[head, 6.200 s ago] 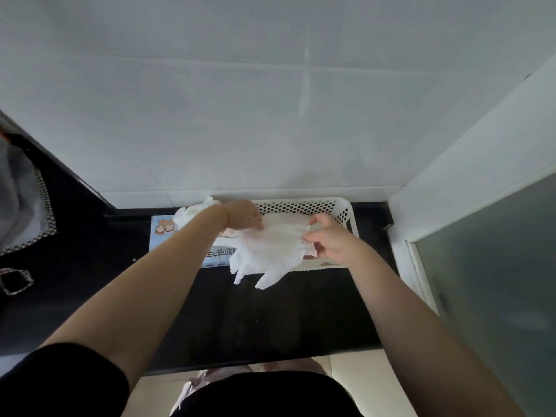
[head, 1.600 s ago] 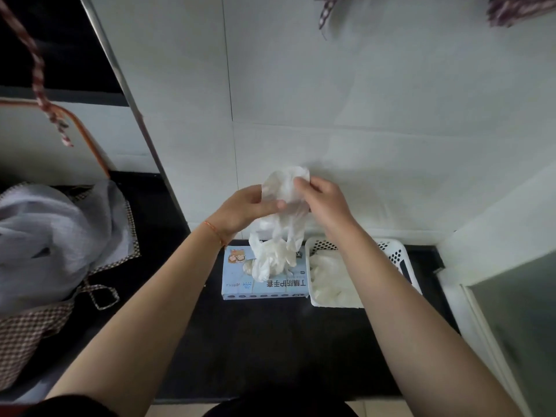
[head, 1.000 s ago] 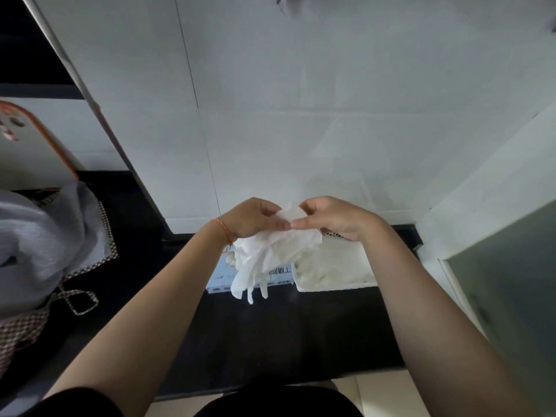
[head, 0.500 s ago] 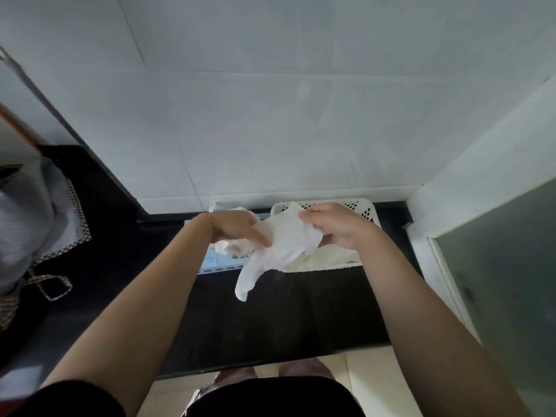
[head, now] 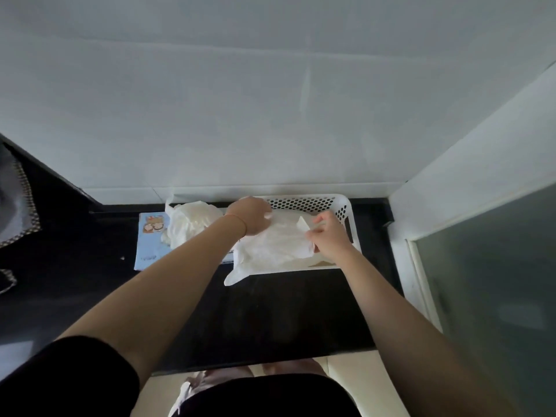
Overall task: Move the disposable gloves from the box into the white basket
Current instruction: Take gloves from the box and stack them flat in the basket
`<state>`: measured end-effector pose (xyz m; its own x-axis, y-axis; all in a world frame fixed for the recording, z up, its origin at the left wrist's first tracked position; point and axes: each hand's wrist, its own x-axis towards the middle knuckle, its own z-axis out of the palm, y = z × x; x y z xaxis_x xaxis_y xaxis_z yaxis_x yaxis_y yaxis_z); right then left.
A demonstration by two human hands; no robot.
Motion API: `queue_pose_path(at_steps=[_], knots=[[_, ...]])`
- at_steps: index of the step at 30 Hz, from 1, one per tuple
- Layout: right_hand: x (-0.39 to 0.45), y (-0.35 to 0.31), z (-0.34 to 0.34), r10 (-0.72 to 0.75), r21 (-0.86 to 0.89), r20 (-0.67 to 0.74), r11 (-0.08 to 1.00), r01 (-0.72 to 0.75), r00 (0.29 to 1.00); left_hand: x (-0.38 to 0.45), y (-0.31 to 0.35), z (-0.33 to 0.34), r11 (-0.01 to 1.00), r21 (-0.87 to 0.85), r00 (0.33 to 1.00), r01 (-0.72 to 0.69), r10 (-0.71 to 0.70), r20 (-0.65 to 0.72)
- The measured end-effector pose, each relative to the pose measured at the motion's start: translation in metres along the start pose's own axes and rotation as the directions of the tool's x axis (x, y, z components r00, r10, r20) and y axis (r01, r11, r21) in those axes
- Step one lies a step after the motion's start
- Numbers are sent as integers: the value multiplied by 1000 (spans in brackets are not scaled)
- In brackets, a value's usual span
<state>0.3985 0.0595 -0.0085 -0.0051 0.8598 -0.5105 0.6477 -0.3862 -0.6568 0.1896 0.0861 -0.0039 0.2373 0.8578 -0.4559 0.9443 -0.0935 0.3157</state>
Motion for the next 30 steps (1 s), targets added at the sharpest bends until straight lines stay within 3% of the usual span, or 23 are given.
queue_pose_path(at_steps=[6,11,17,20,26,30], knots=[[22,27,-8,-127,-169,-5,978,125,992,26,25,12,982,174,997,72,-69,-22],[40,46,-10,-120,-265,5,957,117,993,28,35,30,988,143,995,63,-51,-88],[48,46,-10,-124,-342,48,930,133,991,8,37,53,985,174,906,-2,76,-417],[45,40,-15,-154,-401,63,901,167,986,-3,43,65,977,207,938,-40,108,-330],[42,33,-20,-199,-564,116,793,229,973,0,32,83,960,273,992,70,-38,-121],[41,30,-23,-217,-679,132,691,248,967,8,29,86,957,279,995,81,-59,-86]])
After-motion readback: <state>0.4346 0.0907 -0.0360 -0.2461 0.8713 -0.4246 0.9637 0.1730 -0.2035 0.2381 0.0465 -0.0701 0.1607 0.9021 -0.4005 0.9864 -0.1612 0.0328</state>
